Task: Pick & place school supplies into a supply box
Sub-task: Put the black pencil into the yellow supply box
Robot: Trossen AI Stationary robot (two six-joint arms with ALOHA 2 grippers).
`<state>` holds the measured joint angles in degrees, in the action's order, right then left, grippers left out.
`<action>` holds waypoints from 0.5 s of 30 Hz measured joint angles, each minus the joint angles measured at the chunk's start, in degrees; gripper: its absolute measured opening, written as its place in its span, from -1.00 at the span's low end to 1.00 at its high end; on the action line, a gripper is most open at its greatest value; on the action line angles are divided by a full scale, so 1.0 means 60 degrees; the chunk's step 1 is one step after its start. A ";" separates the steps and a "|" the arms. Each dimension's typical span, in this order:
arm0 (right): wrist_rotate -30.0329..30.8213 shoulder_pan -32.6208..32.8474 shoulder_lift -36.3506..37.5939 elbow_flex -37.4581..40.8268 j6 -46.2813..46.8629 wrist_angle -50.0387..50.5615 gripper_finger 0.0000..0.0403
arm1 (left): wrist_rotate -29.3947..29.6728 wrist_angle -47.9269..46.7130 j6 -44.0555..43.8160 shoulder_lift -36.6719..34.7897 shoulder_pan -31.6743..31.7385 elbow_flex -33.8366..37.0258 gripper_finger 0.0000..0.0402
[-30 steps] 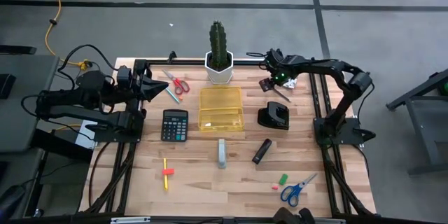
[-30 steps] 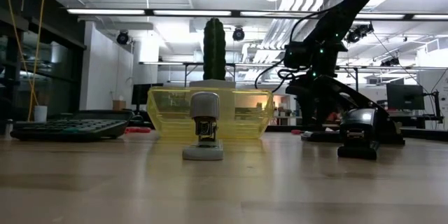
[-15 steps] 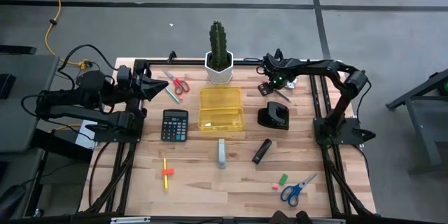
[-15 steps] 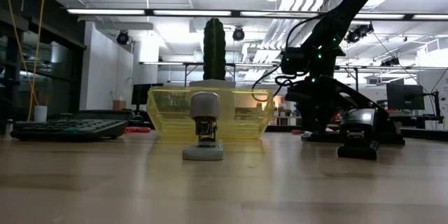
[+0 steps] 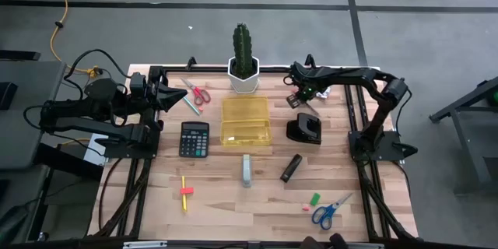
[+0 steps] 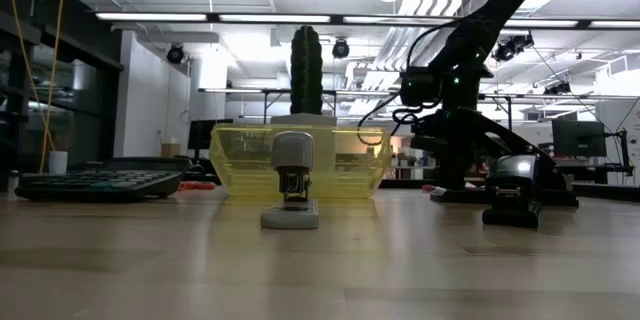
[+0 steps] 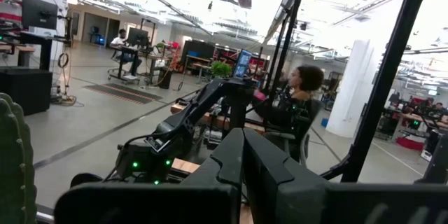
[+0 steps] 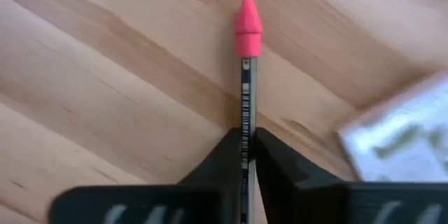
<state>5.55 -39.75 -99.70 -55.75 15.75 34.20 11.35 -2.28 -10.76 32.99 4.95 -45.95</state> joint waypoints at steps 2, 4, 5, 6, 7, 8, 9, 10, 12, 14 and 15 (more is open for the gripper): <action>0.0035 -0.0012 0.0464 0.0007 -0.0115 -0.0078 -0.95 | 0.0000 0.0000 0.0000 0.0000 0.0000 0.0000 -1.00; 0.0145 -0.0008 0.1022 -0.0021 -0.0139 -0.0176 -0.92 | 0.0000 0.0000 0.0004 0.0000 0.0000 0.0000 -1.00; 0.0145 -0.0006 0.1303 -0.0021 -0.0193 -0.0223 -0.92 | 0.0003 0.0000 0.0003 0.0000 0.0000 0.0000 -1.00; 0.0143 -0.0006 0.1597 -0.0017 -0.0245 -0.0342 -0.94 | 0.0020 0.0000 0.0004 0.0000 0.0000 0.0000 -1.00; 0.0106 -0.0003 0.1962 -0.0017 -0.0312 -0.0579 -0.96 | 0.0044 0.0000 0.0000 0.0000 0.0000 0.0000 -1.00; 0.0036 -0.0003 0.2319 -0.0017 -0.0382 -0.0856 -0.97 | 0.0045 0.0000 0.0000 0.0000 0.0000 0.0000 -1.00; 0.0000 0.0003 0.2677 -0.0021 -0.0417 -0.1139 -0.98 | 0.0060 0.0000 0.0004 0.0000 0.0000 0.0000 -1.00; -0.0177 0.0003 0.3016 -0.0021 -0.0476 -0.1406 -0.97 | 0.0105 0.0000 0.0003 0.0000 0.0000 0.0000 -1.00; -0.0758 0.0017 0.3645 -0.0021 -0.0664 -0.2064 -0.97 | 0.0204 0.0000 0.0004 0.0000 0.0000 0.0000 -1.00; -0.1335 0.0103 0.4279 -0.0021 -0.0834 -0.2831 -0.98 | 0.0228 0.0000 0.0004 0.0000 0.0000 0.0000 -1.00; -0.1596 0.0183 0.4567 -0.0021 -0.0901 -0.3201 -0.98 | 0.0239 0.0000 0.0003 0.0000 0.0000 0.0000 -1.00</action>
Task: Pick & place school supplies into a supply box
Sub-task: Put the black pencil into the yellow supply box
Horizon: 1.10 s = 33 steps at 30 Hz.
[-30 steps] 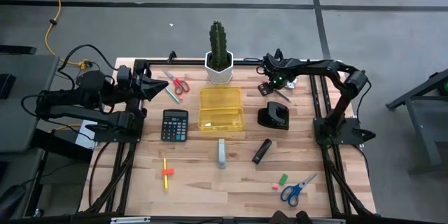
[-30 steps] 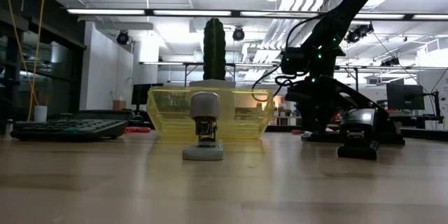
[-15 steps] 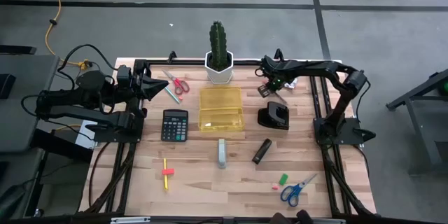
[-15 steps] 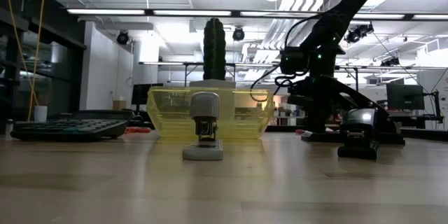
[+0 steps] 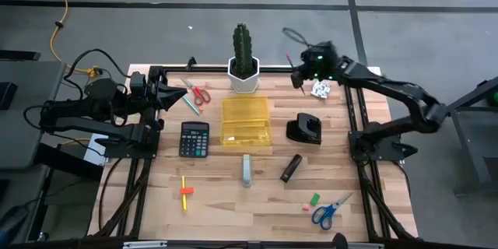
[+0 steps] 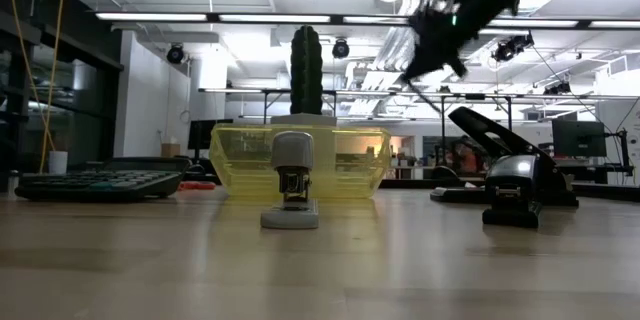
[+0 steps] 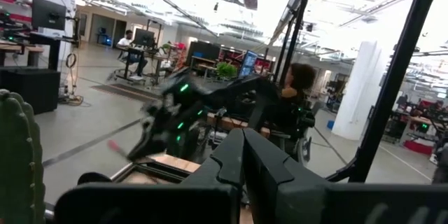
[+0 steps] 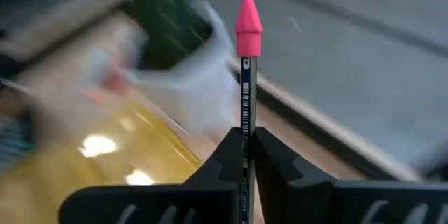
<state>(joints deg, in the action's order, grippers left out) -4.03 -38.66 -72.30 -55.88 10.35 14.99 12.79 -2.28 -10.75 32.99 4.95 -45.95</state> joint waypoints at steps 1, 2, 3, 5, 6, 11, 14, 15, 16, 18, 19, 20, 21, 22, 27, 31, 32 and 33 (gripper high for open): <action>-0.0220 0.0101 0.0255 0.0000 -0.0022 -0.0327 -0.98 | 0.0008 0.0000 0.0001 0.0002 0.0002 0.0000 -1.00; -0.0408 0.0211 0.0485 0.0000 0.0010 -0.0612 -0.98 | 0.0008 -0.0001 0.0000 0.0006 0.0003 0.0000 -1.00; -0.0536 0.0356 0.0693 0.0000 0.0079 -0.0869 -0.99 | 0.0008 0.0000 -0.0005 0.0019 0.0003 0.0000 -1.00; -0.0614 0.0720 0.1067 0.0000 0.0284 -0.1288 -0.99 | 0.0008 -0.0004 -0.0006 0.0047 0.0000 0.0000 -1.00; -0.0612 0.0953 0.1196 0.0000 0.0344 -0.1470 -0.99 | 0.0008 -0.0003 -0.0010 0.0089 0.0000 0.0000 -1.00; -0.0883 0.2351 0.1381 -0.0015 0.0666 -0.2515 -0.99 | 0.0001 0.0004 -0.0024 0.0659 0.0000 0.0000 -1.00; -0.0958 0.3259 0.1218 -0.0015 0.0868 -0.3399 -1.00 | -0.0027 0.0180 -0.0032 0.1264 0.0022 0.0000 -1.00; -0.0955 0.3540 0.1130 -0.0015 0.0882 -0.3629 -1.00 | -0.0108 0.0316 -0.0055 0.1478 0.0062 0.0001 -1.00; -0.0953 0.3794 0.1027 -0.0015 0.0958 -0.3860 -1.00 | -0.0298 0.0473 -0.0160 0.1708 0.0147 0.0011 -1.00; -0.0927 0.4303 0.0762 -0.0017 0.1129 -0.4403 -1.00 | -0.0944 0.1021 -0.0334 0.2204 0.0403 0.0011 -1.00; -0.0896 0.4518 0.0624 -0.0018 0.1216 -0.4569 -1.00 | -0.1304 0.1241 -0.0419 0.2423 0.0549 0.0011 -1.00; -0.0844 0.4748 0.0464 -0.0016 0.1234 -0.4726 -1.00 | -0.1644 0.1496 -0.0475 0.2635 0.0696 0.0011 -1.00; -0.0777 0.4955 0.0285 -0.0018 0.1237 -0.4923 -1.00 | -0.1959 0.1743 -0.0568 0.2812 0.0830 0.0011 -1.00; -0.0705 0.5127 0.0140 -0.0017 0.1236 -0.5030 -1.00 | -0.2224 0.1938 -0.0668 0.2961 0.0957 0.0011 -1.00; -0.0407 0.5495 -0.0287 -0.0015 0.1236 -0.5604 -1.00 | -0.3012 0.2357 -0.1114 0.3206 0.1388 0.0011 -1.00; -0.0368 0.5516 -0.0258 -0.0015 0.1236 -0.5764 -1.00 | -0.3301 0.2355 -0.1183 0.3166 0.1443 0.0011 -1.00; -0.0372 0.5509 -0.0251 -0.0015 0.1236 -0.5777 -1.00 | -0.3363 0.2359 -0.1183 0.3126 0.1443 0.0011 -1.00; -0.0372 0.5509 -0.0250 -0.0015 0.1232 -0.5827 -1.00 | -0.3396 0.2380 -0.1184 0.3085 0.1443 0.0010 -1.00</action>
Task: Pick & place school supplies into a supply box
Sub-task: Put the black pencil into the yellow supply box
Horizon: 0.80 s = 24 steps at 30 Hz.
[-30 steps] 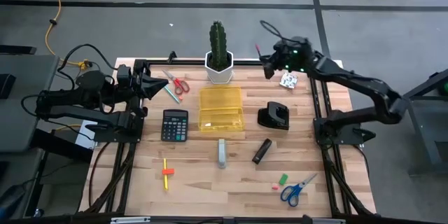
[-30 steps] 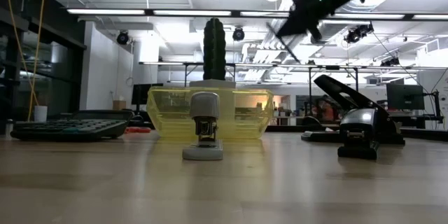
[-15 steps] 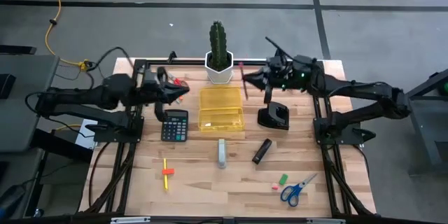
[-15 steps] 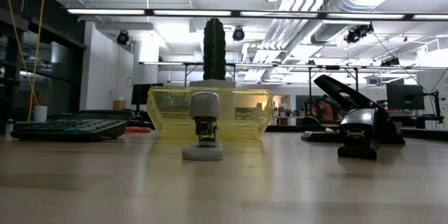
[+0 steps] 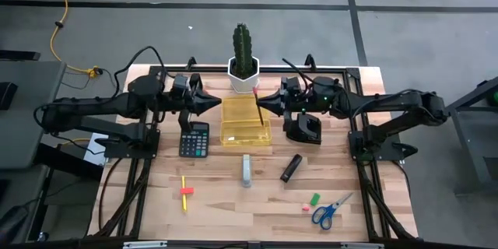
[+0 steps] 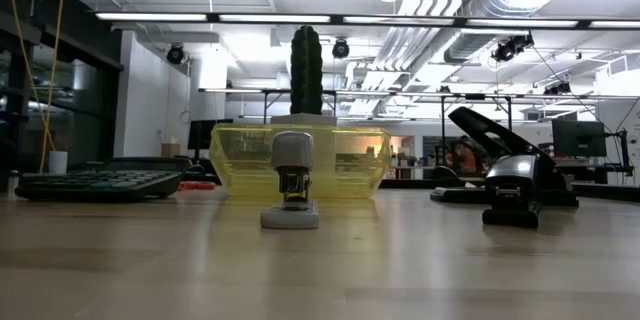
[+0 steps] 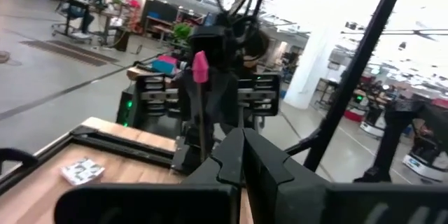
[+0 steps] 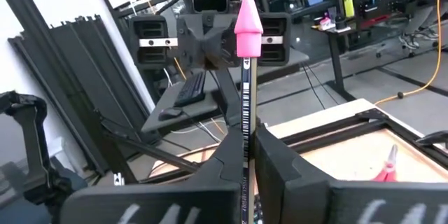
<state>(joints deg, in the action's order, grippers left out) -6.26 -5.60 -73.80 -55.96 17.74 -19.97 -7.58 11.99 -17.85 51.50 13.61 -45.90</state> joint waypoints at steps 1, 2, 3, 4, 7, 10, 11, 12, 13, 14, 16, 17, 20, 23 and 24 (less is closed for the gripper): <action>0.0000 0.0000 0.0002 0.0000 0.0000 -0.0018 -1.00 | -0.0023 0.0000 0.0001 -0.0045 -0.0004 -0.0002 -1.00; -0.0007 0.0000 0.0002 0.0000 -0.0024 -0.0016 -1.00 | -0.0025 -0.0001 -0.0001 -0.0078 -0.0006 -0.0001 -1.00; -0.0041 -0.0005 -0.0016 0.0000 -0.0118 0.0003 -1.00 | -0.0041 -0.0006 -0.0014 -0.0117 -0.0007 0.0001 -1.00; -0.0050 -0.0035 -0.0054 0.0000 -0.0206 0.0048 -1.00 | -0.0063 -0.0016 -0.0034 -0.0169 -0.0016 -0.0001 -1.00; 0.0193 -0.0140 -0.0405 -0.0108 -0.0138 0.0137 -1.00 | -0.0061 0.0088 -0.0232 -0.0354 -0.0083 -0.0001 -1.00; 0.0291 -0.0272 -0.1189 -0.0727 -0.0368 0.0917 -1.00 | -0.0068 0.0316 -0.0248 -0.0502 -0.0167 -0.0002 -1.00; 0.0300 -0.0299 -0.1540 -0.1024 -0.0510 0.1282 -1.00 | -0.0071 0.0341 -0.0250 -0.0538 -0.0193 -0.0002 -1.00; 0.0321 -0.0326 -0.1896 -0.1299 -0.0636 0.1698 -1.00 | -0.0073 0.0334 -0.0249 -0.0569 -0.0224 -0.0002 -1.00; 0.0359 -0.0367 -0.2298 -0.1588 -0.0754 0.2109 -1.00 | -0.0080 0.0334 -0.0230 -0.0595 -0.0226 -0.0002 -1.00; 0.0465 -0.0394 -0.2685 -0.1864 -0.0811 0.2470 -1.00 | -0.0082 0.0334 -0.0170 -0.0614 -0.0226 -0.0002 -1.00; 0.0567 -0.0496 -0.3412 -0.2377 -0.0825 0.3189 -1.00 | -0.0079 0.0338 -0.0093 -0.0644 -0.0222 -0.0002 -1.00; 0.0583 -0.0558 -0.3769 -0.2660 -0.0789 0.3602 -1.00 | -0.0078 0.0338 -0.0098 -0.0644 -0.0222 -0.0002 -1.00; 0.0542 -0.0664 -0.4701 -0.3441 -0.0857 0.4974 -1.00 | -0.0079 0.0331 -0.0097 -0.0637 -0.0222 -0.0004 -1.00; 0.0575 -0.0649 -0.5465 -0.4008 -0.1047 0.6087 -1.00 | -0.0059 0.0331 -0.0100 -0.0637 -0.0222 -0.0002 -1.00; 0.0579 -0.0642 -0.5664 -0.4156 -0.1031 0.6434 -1.00 | -0.0042 0.0334 -0.0101 -0.0637 -0.0222 -0.0006 -1.00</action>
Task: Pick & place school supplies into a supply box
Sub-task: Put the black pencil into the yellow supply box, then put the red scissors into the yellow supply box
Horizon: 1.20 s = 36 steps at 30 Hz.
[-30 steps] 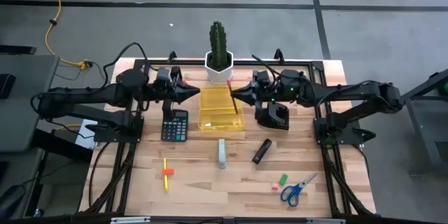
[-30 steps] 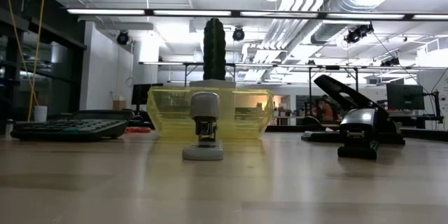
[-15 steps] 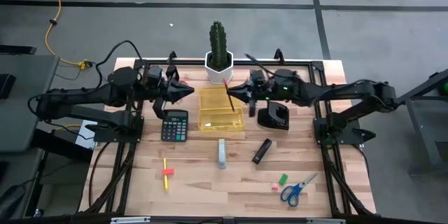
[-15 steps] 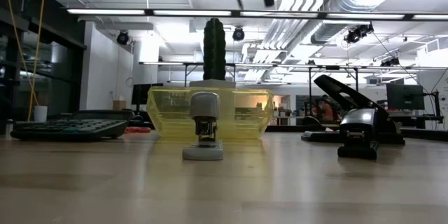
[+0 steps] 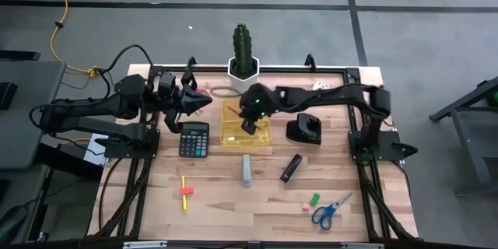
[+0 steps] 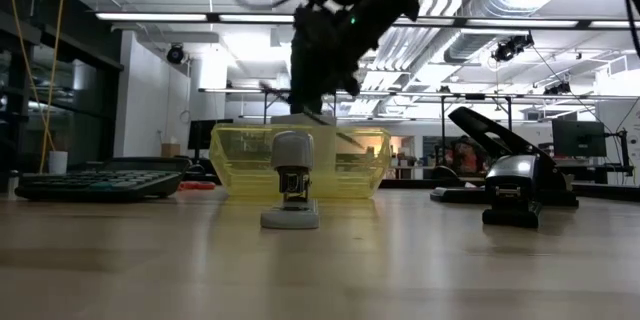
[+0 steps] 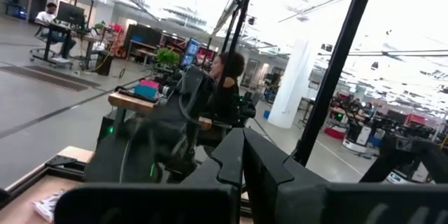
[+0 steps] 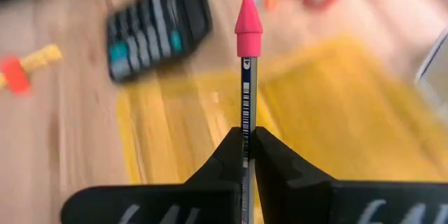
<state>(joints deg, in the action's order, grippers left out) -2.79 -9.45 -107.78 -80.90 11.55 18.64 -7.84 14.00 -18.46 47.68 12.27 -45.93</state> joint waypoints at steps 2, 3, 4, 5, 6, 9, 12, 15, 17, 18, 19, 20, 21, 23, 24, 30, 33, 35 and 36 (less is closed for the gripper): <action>-0.0168 -0.0016 -0.0302 -0.0206 0.0118 0.0435 -1.00 | 0.0067 -0.0003 0.0003 0.0000 0.0000 0.0004 -1.00; -0.0253 -0.0033 -0.0402 -0.0259 0.0218 0.0638 -1.00 | 0.0091 0.0000 0.0004 0.0000 0.0000 0.0000 -1.00; -0.0341 -0.0040 -0.0473 -0.0259 0.0277 0.0710 -1.00 | 0.0102 -0.0002 0.0004 0.0000 0.0000 0.0003 -1.00; -0.0375 -0.0045 -0.0514 -0.0259 0.0288 0.0751 -1.00 | 0.0106 0.0000 0.0010 0.0000 0.0000 0.0004 -1.00; -0.0372 -0.0051 -0.0522 -0.0259 0.0275 0.0832 -1.00 | 0.0107 0.0000 0.0025 0.0000 0.0000 0.0004 -1.00; -0.0414 -0.0022 -0.0518 -0.0266 0.0204 0.0828 -1.00 | 0.0124 0.0000 0.0025 0.0000 0.0000 0.0002 -1.00; -0.1037 -0.0027 -0.0518 -0.0266 0.0241 0.0863 -1.00 | 0.0142 0.0000 0.0130 0.0000 0.0000 0.0003 -1.00; -0.1421 -0.0033 -0.0579 -0.0266 0.0241 0.1062 -1.00 | 0.0148 0.0000 0.0178 0.0002 0.0004 0.0001 -1.00; -0.1373 -0.0016 -0.0594 -0.0263 0.0203 0.1242 -0.99 | 0.0163 0.0000 0.0178 0.0004 0.0004 0.0001 -1.00; -0.1328 0.0002 -0.0591 -0.0263 0.0173 0.1234 -0.98 | 0.0167 0.0000 0.0178 0.0004 0.0004 0.0004 -1.00; -0.1280 0.0017 -0.0587 -0.0263 0.0149 0.1229 -0.96 | 0.0164 0.0000 0.0178 0.0004 0.0007 0.0000 -1.00; -0.1262 0.0018 -0.0587 -0.0263 0.0139 0.1245 -0.94 | 0.0166 0.0000 0.0180 0.0004 0.0007 0.0000 -1.00; -0.1260 0.0018 -0.0591 -0.0263 0.0149 0.1256 -0.92 | 0.0168 0.0000 0.0182 0.0004 0.0007 0.0004 -1.00; -0.1258 0.0018 -0.0587 -0.0263 0.0171 0.1250 -0.87 | 0.0165 0.0000 0.0189 0.0004 0.0007 0.0001 -1.00; -0.1260 0.0018 -0.0587 -0.0263 0.0167 0.1269 -0.84 | 0.0165 0.0000 0.0218 0.0007 0.0015 0.0002 -1.00; -0.1323 0.0036 -0.0587 -0.0263 -0.0004 0.1312 -0.62 | 0.0168 0.0000 0.0435 0.0007 0.0015 0.0000 -1.00; -0.1333 0.0036 -0.0587 -0.0263 -0.0007 0.1299 -0.49 | 0.0214 0.0000 0.0436 0.0007 0.0015 0.0000 -1.00; -0.1333 0.0036 -0.0578 -0.0263 -0.0016 0.1278 -0.41 | 0.0275 0.0000 0.0433 0.0007 0.0015 0.0000 -1.00; -0.1333 0.0036 -0.0546 -0.0260 -0.0091 0.1292 -0.38 | 0.0316 0.0000 0.0437 0.0007 0.0015 0.0000 -1.00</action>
<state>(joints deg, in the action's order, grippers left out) -10.79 -9.23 -111.06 -82.46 11.00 26.39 -5.94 14.00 -15.84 47.72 12.36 -45.93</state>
